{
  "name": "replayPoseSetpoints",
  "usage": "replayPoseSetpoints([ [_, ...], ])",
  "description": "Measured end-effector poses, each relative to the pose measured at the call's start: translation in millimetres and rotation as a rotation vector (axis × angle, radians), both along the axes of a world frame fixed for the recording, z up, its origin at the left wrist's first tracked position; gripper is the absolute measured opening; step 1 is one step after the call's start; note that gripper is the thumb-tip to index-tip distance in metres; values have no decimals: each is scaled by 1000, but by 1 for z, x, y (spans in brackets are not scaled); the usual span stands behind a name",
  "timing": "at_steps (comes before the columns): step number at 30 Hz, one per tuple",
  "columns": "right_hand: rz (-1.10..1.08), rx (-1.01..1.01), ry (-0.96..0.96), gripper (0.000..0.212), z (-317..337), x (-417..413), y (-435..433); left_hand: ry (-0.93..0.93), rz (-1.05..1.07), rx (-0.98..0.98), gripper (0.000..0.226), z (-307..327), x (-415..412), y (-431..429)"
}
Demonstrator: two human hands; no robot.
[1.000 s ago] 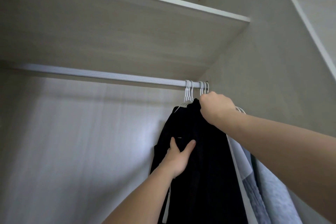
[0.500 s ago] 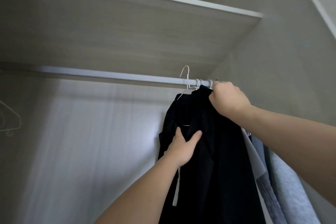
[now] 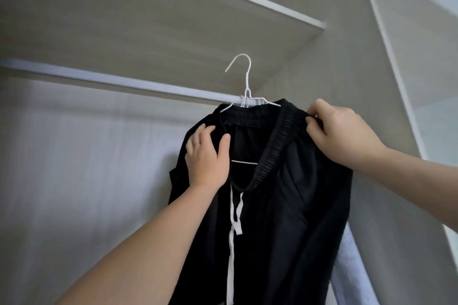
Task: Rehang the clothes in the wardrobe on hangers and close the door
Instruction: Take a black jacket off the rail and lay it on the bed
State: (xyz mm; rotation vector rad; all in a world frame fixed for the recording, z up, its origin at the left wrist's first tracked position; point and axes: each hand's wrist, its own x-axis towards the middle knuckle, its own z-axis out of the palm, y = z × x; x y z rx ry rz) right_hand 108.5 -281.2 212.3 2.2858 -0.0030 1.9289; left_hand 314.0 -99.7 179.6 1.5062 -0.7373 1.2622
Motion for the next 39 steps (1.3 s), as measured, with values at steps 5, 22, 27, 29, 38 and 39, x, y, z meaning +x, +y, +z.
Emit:
replayPoseSetpoints([
  [5,-100,-26,-1,14,-39,-81,-17,-103,-108,34,46,-14,-45,-18],
  [22,-747,203,88,7,-177,-435,-33,-211,-762,207,26,-124,-321,-190],
  [27,-931,304,49,8,-210,-553,-31,-207,-970,262,24,-159,-442,-248],
  [29,-1017,367,48,9,-224,-607,-27,-203,-1056,296,24,-177,-499,-272],
  [38,-1409,648,42,10,-328,-830,21,-180,-1414,569,26,-286,-764,-334],
  [39,-1436,696,48,12,-341,-853,29,-179,-1453,603,26,-300,-793,-337],
])
